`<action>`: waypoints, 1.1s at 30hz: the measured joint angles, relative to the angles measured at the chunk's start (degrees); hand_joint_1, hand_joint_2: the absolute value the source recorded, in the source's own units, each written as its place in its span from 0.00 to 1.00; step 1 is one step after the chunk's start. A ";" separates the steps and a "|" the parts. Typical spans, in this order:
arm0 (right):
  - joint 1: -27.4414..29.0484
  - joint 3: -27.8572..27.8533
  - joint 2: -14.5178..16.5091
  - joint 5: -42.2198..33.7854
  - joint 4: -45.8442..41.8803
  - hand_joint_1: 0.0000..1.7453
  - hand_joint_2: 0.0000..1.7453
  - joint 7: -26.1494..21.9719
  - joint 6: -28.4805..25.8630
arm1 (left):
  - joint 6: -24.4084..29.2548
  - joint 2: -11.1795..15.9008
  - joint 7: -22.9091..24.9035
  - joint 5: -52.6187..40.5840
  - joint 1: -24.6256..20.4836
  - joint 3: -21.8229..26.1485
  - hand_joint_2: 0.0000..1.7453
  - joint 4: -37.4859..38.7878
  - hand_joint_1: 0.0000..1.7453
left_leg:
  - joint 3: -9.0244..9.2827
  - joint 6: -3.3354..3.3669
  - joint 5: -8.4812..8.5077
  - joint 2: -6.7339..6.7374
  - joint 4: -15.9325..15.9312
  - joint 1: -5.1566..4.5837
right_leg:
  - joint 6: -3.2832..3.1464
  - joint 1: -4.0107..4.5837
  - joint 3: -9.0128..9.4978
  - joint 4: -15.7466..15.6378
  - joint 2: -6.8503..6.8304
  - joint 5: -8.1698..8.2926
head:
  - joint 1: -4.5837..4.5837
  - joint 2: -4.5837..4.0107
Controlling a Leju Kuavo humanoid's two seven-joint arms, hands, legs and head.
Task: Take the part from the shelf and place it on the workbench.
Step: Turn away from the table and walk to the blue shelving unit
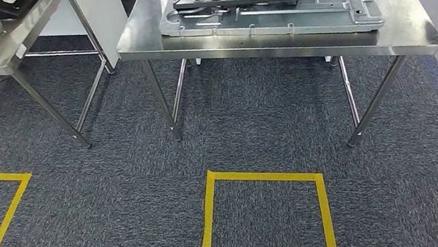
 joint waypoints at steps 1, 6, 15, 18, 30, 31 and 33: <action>0.02 0.59 0.01 0.93 0.13 0.00 0.00 0.83 -0.11 | 0.07 -0.01 -0.05 -0.04 0.01 0.00 0.00 0.01 0.00 | -0.20 -0.09 0.10 -0.68 0.15 0.01 | 0.16 -0.14 -0.48 0.99 0.11 0.31 | 0.01 0.00; 0.07 3.41 0.00 4.93 0.50 0.00 0.00 4.24 -0.41 | 0.02 -0.01 -0.51 -0.10 -0.28 0.00 0.00 0.01 0.00 | -1.38 -1.31 -0.04 -3.78 1.92 0.01 | 0.10 -0.91 5.60 -12.77 4.00 7.69 | 0.04 0.00; 0.16 6.28 -0.14 6.80 0.65 0.00 0.00 6.99 0.22 | 0.02 0.49 -1.69 0.23 -0.63 0.03 0.00 0.00 0.00 | -8.67 -3.93 -7.59 -0.17 16.63 0.31 | -2.47 -0.47 5.35 -14.19 -0.75 8.44 | -0.90 0.00; 0.15 6.59 -0.48 6.88 0.66 0.00 0.00 7.36 0.75 | 0.65 0.68 -1.78 0.65 -0.58 0.13 0.00 0.00 0.00 | -6.71 -3.88 -5.34 0.55 14.40 0.33 | -2.35 -0.34 5.42 -14.13 -2.88 8.34 | -0.91 0.00; -0.04 6.77 -2.29 6.87 0.65 0.00 0.00 6.58 1.39 | 2.39 0.78 0.15 1.26 -1.23 0.58 0.00 0.00 0.00 | -0.97 0.07 -0.50 -0.25 1.35 -0.23 | 0.48 -0.22 -0.30 -0.63 -0.07 0.46 | -0.11 0.00; 0.02 6.78 -2.36 6.85 0.66 0.00 0.00 6.47 1.37 | 2.57 0.78 0.26 1.22 -1.24 0.60 0.00 -0.01 0.00 | -1.02 0.10 -0.48 -0.97 1.40 -0.27 | 0.51 -0.22 -1.40 1.35 0.07 0.27 | -0.11 0.00; 0.10 6.78 -2.50 6.73 0.66 0.00 0.00 5.92 1.30 | 3.27 0.76 0.64 1.09 -1.19 0.61 0.00 -0.01 0.00 | -1.01 0.05 -0.49 -2.49 1.63 -0.29 | 0.44 -0.25 -0.66 -0.91 0.36 3.19 | -0.10 0.00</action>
